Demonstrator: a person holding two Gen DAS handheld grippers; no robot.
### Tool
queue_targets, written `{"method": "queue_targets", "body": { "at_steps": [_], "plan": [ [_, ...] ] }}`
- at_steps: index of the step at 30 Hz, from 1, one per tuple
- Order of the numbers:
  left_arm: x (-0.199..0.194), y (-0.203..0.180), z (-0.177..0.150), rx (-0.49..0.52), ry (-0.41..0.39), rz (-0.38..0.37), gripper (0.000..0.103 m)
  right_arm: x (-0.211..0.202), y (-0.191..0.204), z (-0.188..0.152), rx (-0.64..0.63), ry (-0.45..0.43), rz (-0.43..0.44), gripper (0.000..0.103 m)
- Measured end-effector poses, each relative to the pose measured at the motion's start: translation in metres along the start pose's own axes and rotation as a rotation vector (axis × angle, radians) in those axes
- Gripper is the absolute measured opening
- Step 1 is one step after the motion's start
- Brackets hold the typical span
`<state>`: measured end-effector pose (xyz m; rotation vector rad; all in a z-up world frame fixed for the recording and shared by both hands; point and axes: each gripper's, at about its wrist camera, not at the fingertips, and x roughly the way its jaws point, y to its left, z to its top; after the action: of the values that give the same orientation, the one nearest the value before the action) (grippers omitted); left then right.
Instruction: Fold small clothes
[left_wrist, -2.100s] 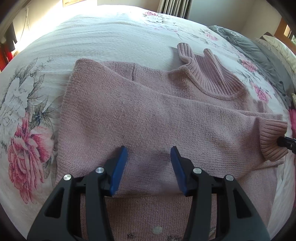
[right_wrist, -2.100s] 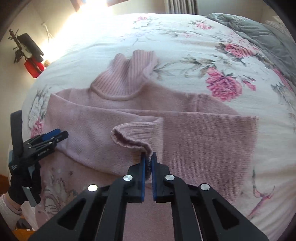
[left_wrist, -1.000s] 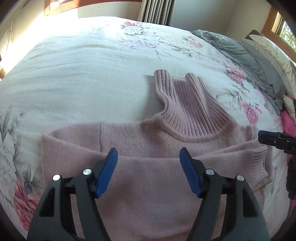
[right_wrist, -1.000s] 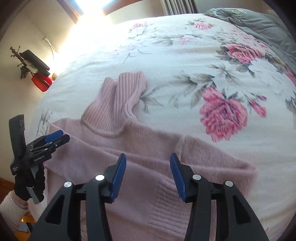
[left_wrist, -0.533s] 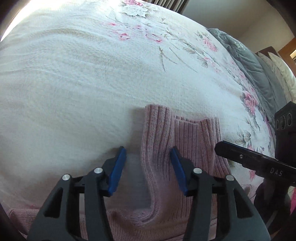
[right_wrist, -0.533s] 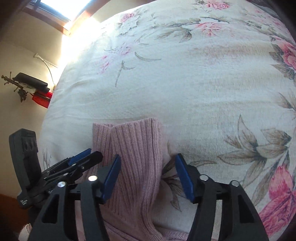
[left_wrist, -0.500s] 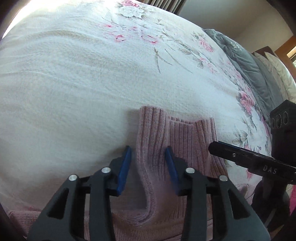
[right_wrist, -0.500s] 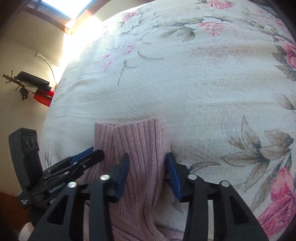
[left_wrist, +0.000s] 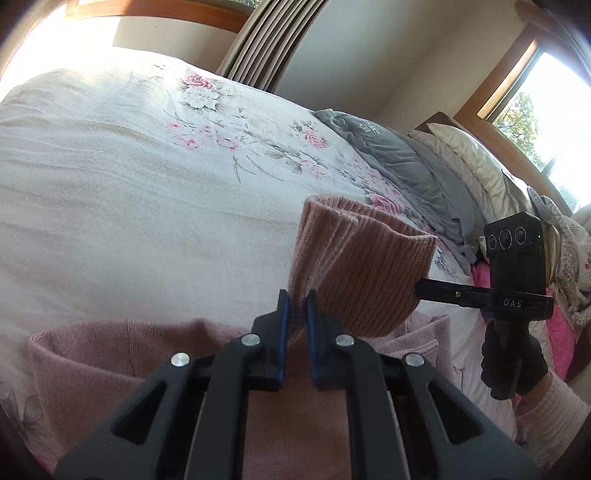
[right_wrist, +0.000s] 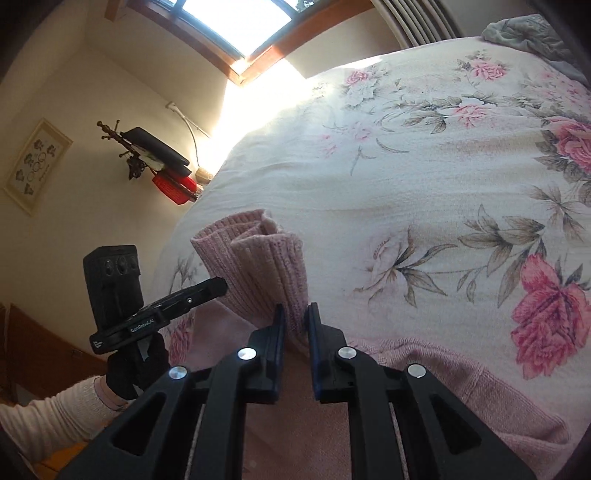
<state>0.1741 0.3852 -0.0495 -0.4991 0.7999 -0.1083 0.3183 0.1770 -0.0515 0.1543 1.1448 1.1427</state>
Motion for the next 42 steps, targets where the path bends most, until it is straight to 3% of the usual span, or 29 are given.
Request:
{"method": "queue_targets", "body": {
  "at_steps": [7,11,13,16,18,21,25,26,27,28,30,33,35,38,40,42],
  "plan": [
    [-0.020,0.004,-0.073,0.066,0.147,0.034,0.009,-0.006,0.019,-0.074,-0.066,0.140,-0.042,0.012],
    [-0.025,0.019,-0.103,0.063,0.241,0.045,0.009,-0.006,0.015,-0.116,-0.070,0.241,-0.101,0.027],
    [-0.032,0.027,-0.105,0.046,0.244,0.048,0.010,-0.009,0.013,-0.124,-0.062,0.253,-0.121,0.027],
    [-0.034,0.034,-0.092,-0.001,0.207,0.062,0.016,-0.015,0.007,-0.118,0.014,0.208,-0.087,0.037],
    [-0.027,0.035,-0.077,-0.050,0.188,0.054,0.027,-0.012,0.000,-0.102,0.076,0.165,-0.075,0.041],
    [0.000,0.033,-0.055,-0.092,0.188,0.066,0.029,0.006,-0.014,-0.081,0.183,0.136,-0.050,0.047],
    [0.033,0.038,-0.039,-0.178,0.175,0.038,0.026,0.040,-0.039,-0.065,0.297,0.149,-0.056,0.047],
    [0.040,0.037,-0.035,-0.188,0.175,0.036,0.023,0.047,-0.044,-0.063,0.314,0.149,-0.049,0.043],
    [0.046,0.036,-0.033,-0.194,0.172,0.031,0.008,0.052,-0.048,-0.062,0.327,0.141,-0.040,0.034],
    [0.051,0.034,-0.031,-0.191,0.171,0.026,0.001,0.053,-0.050,-0.059,0.334,0.128,-0.040,0.030],
    [0.053,0.027,-0.025,-0.163,0.133,0.041,0.000,0.050,-0.051,-0.053,0.326,0.091,-0.039,0.012],
    [0.049,0.026,-0.010,-0.142,0.064,0.063,0.000,0.044,-0.058,-0.042,0.327,0.042,-0.067,0.012],
    [0.053,0.035,-0.004,-0.163,0.076,0.086,0.000,0.049,-0.062,-0.041,0.331,0.055,-0.082,0.012],
    [0.049,0.043,-0.007,-0.196,0.108,0.069,0.000,0.050,-0.058,-0.049,0.322,0.092,-0.090,0.020],
    [0.039,0.039,-0.018,-0.162,0.132,0.080,0.000,0.039,-0.048,-0.057,0.280,0.084,-0.091,0.028],
    [0.034,0.032,-0.033,-0.116,0.177,0.118,0.014,0.028,-0.039,-0.065,0.254,0.089,-0.088,0.040]
  ]
}}
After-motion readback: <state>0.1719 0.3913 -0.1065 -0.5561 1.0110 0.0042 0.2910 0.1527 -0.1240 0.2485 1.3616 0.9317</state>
